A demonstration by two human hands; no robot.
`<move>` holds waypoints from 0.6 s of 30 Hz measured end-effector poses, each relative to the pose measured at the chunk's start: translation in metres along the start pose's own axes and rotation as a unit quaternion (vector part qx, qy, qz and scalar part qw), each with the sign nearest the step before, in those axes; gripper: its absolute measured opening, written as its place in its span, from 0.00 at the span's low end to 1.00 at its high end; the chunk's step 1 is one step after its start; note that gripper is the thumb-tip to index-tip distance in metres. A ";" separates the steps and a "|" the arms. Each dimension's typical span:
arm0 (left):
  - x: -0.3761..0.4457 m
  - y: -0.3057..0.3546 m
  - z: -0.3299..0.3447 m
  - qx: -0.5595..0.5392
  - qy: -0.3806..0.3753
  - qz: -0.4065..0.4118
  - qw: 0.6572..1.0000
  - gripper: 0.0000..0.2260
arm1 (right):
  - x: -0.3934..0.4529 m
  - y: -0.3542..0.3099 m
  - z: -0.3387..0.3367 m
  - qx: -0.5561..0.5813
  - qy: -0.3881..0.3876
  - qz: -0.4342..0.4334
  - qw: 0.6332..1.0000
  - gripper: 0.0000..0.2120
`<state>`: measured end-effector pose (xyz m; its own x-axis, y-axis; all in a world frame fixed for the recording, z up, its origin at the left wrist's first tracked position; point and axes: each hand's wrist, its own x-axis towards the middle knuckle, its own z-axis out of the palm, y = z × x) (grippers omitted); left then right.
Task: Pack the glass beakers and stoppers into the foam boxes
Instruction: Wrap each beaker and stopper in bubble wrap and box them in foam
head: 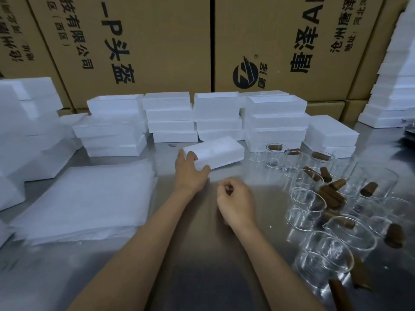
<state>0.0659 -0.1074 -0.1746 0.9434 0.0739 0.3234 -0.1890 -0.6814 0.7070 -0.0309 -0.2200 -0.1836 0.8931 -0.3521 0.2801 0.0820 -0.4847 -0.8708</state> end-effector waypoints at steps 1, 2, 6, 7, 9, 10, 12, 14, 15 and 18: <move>-0.006 0.000 -0.003 -0.010 0.005 -0.002 1.000 0.14 | 0.000 0.000 -0.001 0.000 -0.002 0.001 1.000 0.06; -0.012 -0.001 -0.007 -0.022 0.010 -0.005 1.000 0.14 | -0.001 -0.001 -0.002 0.002 -0.003 0.004 1.000 0.07; -0.036 0.001 -0.021 -0.074 0.043 -0.027 0.996 0.15 | -0.004 -0.002 -0.006 0.025 0.011 0.011 1.000 0.07; -0.042 0.001 -0.024 -0.081 0.055 -0.029 0.995 0.15 | -0.006 -0.003 -0.007 0.031 0.016 0.012 0.999 0.06; -0.053 -0.001 -0.031 -0.086 0.079 -0.027 0.993 0.13 | -0.011 -0.005 -0.010 0.027 0.026 0.008 0.999 0.08; -0.059 -0.001 -0.034 -0.084 0.085 -0.029 0.992 0.12 | -0.013 -0.006 -0.011 0.015 0.029 0.002 0.999 0.09; -0.069 -0.004 -0.040 -0.086 0.089 -0.032 0.992 0.09 | -0.020 -0.008 -0.013 -0.010 0.031 -0.012 0.999 0.10; -0.076 -0.007 -0.044 -0.103 0.094 -0.034 0.990 0.07 | -0.027 -0.010 -0.015 -0.029 0.024 -0.022 0.999 0.12; -0.080 -0.008 -0.046 -0.112 0.095 -0.036 0.989 0.05 | -0.031 -0.011 -0.016 -0.041 0.016 -0.027 0.999 0.13; -0.092 -0.009 -0.051 -0.122 0.093 -0.032 0.988 0.05 | -0.039 -0.016 -0.022 -0.083 -0.019 -0.017 0.996 0.15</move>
<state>-0.0328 -0.0706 -0.1784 0.8933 0.2590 0.3674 -0.2124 -0.4772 0.8527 -0.0765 -0.2165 -0.1716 0.9072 -0.3051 0.2897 0.0406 -0.6219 -0.7820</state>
